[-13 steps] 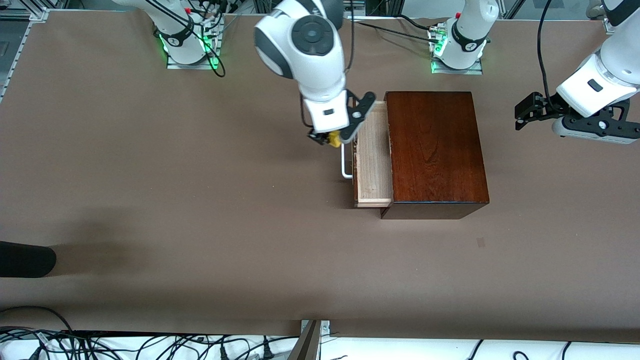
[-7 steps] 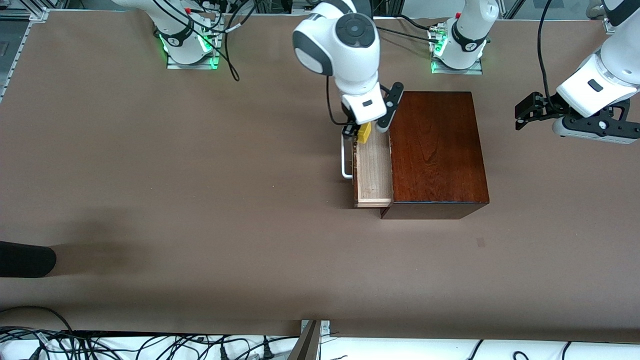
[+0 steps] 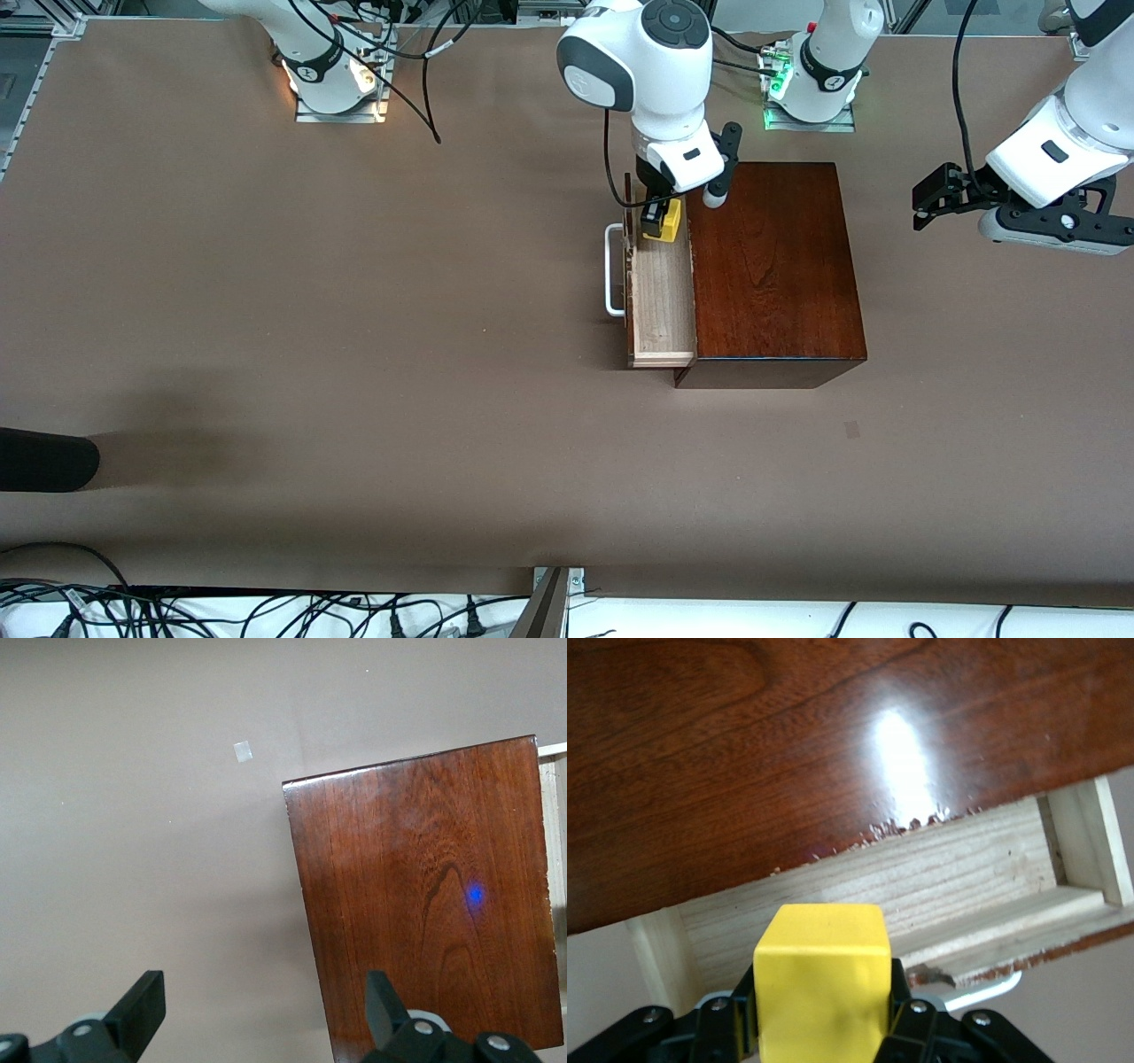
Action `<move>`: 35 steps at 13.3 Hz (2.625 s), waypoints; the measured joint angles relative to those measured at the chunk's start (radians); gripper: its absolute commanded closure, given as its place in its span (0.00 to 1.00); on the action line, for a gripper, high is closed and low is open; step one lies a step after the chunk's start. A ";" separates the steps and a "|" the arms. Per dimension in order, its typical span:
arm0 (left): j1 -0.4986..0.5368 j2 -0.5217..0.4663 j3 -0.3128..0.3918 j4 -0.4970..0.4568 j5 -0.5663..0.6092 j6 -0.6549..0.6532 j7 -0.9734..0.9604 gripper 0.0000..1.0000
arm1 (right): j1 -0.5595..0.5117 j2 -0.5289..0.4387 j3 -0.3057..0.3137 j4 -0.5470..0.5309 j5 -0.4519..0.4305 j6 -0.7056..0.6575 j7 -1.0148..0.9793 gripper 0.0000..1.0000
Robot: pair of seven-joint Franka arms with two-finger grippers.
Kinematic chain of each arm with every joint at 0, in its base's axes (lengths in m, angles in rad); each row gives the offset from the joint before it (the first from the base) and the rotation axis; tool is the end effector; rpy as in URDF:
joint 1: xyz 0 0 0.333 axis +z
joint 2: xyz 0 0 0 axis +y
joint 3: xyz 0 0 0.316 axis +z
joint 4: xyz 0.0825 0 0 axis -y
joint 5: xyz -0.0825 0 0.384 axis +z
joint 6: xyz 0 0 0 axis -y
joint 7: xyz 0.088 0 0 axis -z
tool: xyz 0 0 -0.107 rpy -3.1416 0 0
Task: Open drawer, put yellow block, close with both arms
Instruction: 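Carry the yellow cube with the right gripper over the open drawer, then lower the cube into the drawer and open the right gripper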
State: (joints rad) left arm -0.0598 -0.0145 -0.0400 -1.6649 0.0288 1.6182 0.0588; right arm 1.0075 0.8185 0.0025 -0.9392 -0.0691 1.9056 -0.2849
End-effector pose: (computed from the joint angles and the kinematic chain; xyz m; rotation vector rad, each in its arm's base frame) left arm 0.5493 -0.0522 0.5921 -3.1012 0.2493 0.0492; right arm 0.4211 0.6597 0.4057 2.4749 1.9047 0.2524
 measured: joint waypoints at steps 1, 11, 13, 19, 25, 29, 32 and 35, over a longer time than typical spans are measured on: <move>0.000 0.000 0.000 0.000 0.000 0.000 0.000 0.00 | 0.001 0.006 -0.001 0.000 -0.003 0.009 -0.019 1.00; 0.000 0.000 0.000 0.000 0.000 -0.001 0.000 0.00 | 0.008 0.045 -0.004 0.003 -0.030 0.031 -0.159 1.00; 0.000 0.000 0.000 0.000 0.000 -0.001 0.000 0.00 | 0.009 0.055 -0.004 0.003 -0.032 0.034 -0.175 1.00; 0.000 0.000 0.000 0.000 0.000 -0.002 0.000 0.00 | 0.009 0.076 -0.004 0.003 -0.059 0.035 -0.186 1.00; 0.000 0.000 0.000 0.000 0.000 -0.002 0.000 0.00 | 0.010 0.111 -0.004 0.002 -0.081 0.040 -0.186 0.83; 0.001 0.001 0.000 0.000 0.000 -0.002 0.000 0.00 | 0.010 0.120 -0.004 0.003 -0.082 0.052 -0.186 0.55; 0.001 0.001 0.000 0.000 0.000 -0.002 0.000 0.00 | 0.010 0.121 -0.004 0.002 -0.092 0.057 -0.187 0.00; 0.001 0.001 0.000 0.000 0.000 -0.002 0.000 0.00 | 0.009 0.121 -0.007 0.005 -0.093 0.063 -0.187 0.00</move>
State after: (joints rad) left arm -0.0593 -0.0139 -0.0397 -1.6649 0.0288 1.6157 0.0588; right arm 1.0161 0.9392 -0.0041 -0.9344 -0.1625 1.9682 -0.4715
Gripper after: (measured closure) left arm 0.000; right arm 0.075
